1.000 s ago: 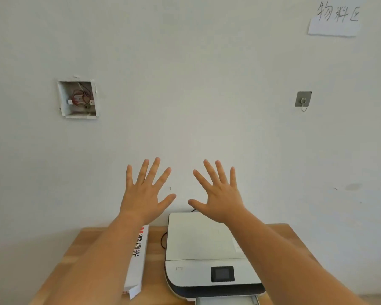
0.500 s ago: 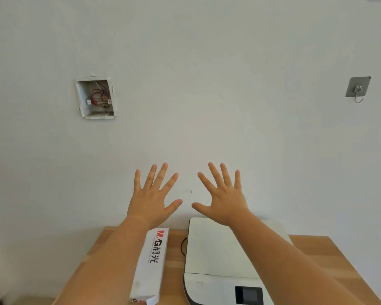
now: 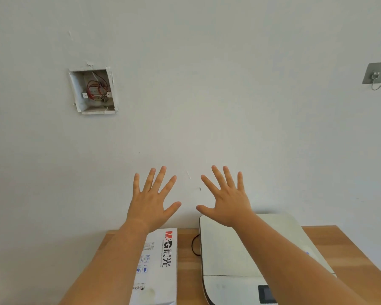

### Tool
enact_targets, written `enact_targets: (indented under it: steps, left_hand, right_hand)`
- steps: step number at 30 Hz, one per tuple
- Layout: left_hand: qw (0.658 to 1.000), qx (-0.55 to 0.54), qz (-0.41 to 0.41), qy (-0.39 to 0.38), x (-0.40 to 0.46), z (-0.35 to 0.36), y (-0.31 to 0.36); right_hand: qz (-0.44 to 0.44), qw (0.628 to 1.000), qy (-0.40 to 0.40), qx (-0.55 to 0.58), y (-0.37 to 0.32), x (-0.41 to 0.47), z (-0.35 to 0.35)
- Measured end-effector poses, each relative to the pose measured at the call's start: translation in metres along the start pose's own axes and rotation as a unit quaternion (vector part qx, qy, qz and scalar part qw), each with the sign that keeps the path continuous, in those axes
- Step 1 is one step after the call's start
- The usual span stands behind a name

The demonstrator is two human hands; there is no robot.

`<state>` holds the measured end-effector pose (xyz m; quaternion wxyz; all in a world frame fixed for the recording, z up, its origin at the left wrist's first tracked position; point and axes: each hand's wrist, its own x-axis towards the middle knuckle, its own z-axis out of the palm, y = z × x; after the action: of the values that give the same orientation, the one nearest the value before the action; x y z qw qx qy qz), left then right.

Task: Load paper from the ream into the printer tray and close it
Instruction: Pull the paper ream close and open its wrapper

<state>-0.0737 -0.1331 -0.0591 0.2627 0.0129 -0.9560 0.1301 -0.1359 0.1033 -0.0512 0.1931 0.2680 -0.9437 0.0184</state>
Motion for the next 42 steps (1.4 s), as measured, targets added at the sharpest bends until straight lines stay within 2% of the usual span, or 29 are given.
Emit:
enact_targets:
  steps: [8,16,34,42]
  left_hand:
    - [0.998,-0.036,0.054,-0.011,-0.013,0.036,-0.057]
    - [0.995,-0.06,0.073,-0.041,-0.031,0.067,-0.1]
    - [0.988,-0.07,0.002,-0.136,-0.062,0.126,-0.101]
    - [0.977,-0.075,-0.008,-0.198,-0.097,0.158,-0.093]
  right_hand:
    - [0.04,0.999,-0.019,-0.011,-0.072,0.011,0.016]
    - [0.047,0.998,-0.036,-0.01,-0.128,0.02,0.044]
    - [-0.042,0.993,-0.106,0.007,-0.142,0.047,0.129]
    - [-0.058,0.986,-0.145,0.058,-0.15,0.028,0.166]
